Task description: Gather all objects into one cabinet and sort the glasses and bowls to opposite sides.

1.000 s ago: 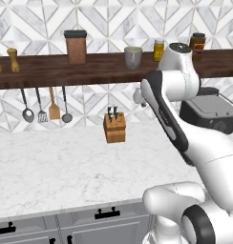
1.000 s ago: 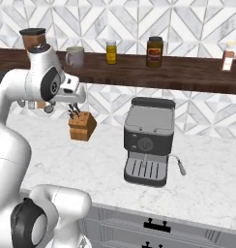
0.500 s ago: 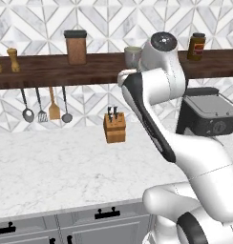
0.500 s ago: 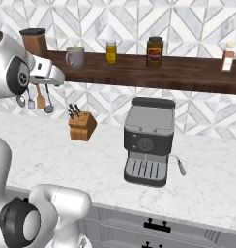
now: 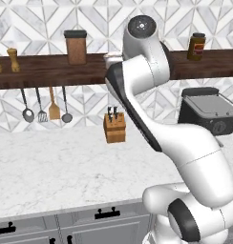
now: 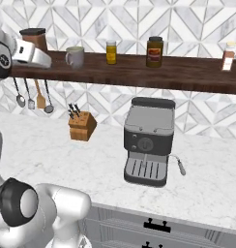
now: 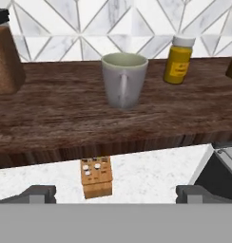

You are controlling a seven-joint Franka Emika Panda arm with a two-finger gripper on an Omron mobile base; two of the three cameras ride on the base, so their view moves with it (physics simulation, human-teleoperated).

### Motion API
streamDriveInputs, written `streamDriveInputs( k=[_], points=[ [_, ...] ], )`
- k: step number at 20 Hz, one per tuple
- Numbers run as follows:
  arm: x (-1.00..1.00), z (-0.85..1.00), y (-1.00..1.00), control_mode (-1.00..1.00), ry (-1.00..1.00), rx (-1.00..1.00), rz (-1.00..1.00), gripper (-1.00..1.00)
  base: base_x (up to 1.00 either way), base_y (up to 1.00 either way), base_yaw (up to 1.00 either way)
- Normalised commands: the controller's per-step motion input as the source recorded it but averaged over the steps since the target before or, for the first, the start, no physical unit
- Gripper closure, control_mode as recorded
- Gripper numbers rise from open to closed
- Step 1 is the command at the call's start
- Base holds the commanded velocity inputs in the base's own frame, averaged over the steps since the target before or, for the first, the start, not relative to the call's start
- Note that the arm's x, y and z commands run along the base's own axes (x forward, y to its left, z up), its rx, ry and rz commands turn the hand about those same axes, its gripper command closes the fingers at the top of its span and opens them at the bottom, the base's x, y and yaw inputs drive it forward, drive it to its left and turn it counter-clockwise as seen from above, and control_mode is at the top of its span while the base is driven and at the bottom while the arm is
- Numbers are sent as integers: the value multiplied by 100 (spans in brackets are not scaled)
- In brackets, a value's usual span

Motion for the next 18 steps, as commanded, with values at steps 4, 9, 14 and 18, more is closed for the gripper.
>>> streamDriveInputs(
  k=[4,9,14,18],
  points=[
    [16,11,-4,-100,-1,0,0,-100,0,0,0],
    [14,2,-8,-100,0,0,0,-100,0,0,0],
    [19,0,-28,-100,0,0,0,-100,0,0,0],
    [19,-2,-31,-100,0,0,3,-100,0,0,0]
  ],
)
